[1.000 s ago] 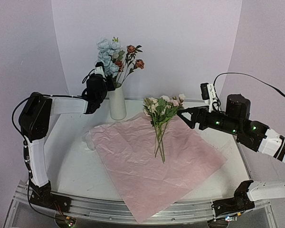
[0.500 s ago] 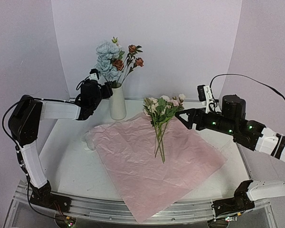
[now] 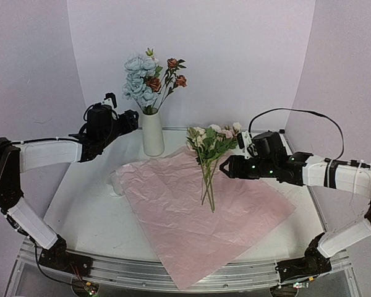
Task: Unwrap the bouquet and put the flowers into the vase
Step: Pick up the fake flower from the wrapping paper.
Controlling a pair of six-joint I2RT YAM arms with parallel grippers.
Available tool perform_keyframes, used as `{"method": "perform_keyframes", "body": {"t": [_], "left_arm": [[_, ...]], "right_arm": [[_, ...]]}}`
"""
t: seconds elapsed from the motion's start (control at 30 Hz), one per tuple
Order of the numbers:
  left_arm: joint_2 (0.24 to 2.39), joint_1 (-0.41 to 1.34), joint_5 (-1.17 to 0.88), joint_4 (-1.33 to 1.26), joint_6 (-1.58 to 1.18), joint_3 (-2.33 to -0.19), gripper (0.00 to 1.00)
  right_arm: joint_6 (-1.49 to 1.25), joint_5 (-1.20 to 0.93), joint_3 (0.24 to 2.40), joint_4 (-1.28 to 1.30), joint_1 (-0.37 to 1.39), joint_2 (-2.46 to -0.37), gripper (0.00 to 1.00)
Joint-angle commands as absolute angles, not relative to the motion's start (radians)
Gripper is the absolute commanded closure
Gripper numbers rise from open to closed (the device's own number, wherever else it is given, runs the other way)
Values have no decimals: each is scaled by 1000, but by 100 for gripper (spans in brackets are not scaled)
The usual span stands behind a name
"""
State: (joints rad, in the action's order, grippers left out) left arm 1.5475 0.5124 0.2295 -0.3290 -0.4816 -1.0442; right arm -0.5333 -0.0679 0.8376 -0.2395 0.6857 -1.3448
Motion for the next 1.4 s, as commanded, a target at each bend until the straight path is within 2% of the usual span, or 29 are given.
{"method": "perform_keyframes", "body": {"t": [0.0,0.13,0.23,0.27,0.43,0.6,0.9,1.37], "left_arm": [[1489,553,172,-147,-584,-1024,32],[1495,643,181,-73,-606,-1019,33],[1508,698,164,-69,-633,-1008,33],[1516,708,149,-68,-644,-1008,34],[1548,719,71,-66,-680,-1008,34],[1569,719,51,-66,-678,-1016,34],[1583,719,44,-64,-655,-1030,34],[1578,719,38,-58,-647,-1029,34]], "right_arm": [[-599,-30,912,-187,685,-1447,51],[-592,-66,967,-182,685,-1551,63],[-567,-95,1020,-171,686,-1636,76],[-559,-107,1035,-165,686,-1662,77],[-536,-158,1091,-149,699,-1768,75],[-519,-109,1123,-116,721,-1836,75],[-505,-21,1179,-63,751,-1930,81],[-493,63,1243,-19,756,-2023,82]]}}
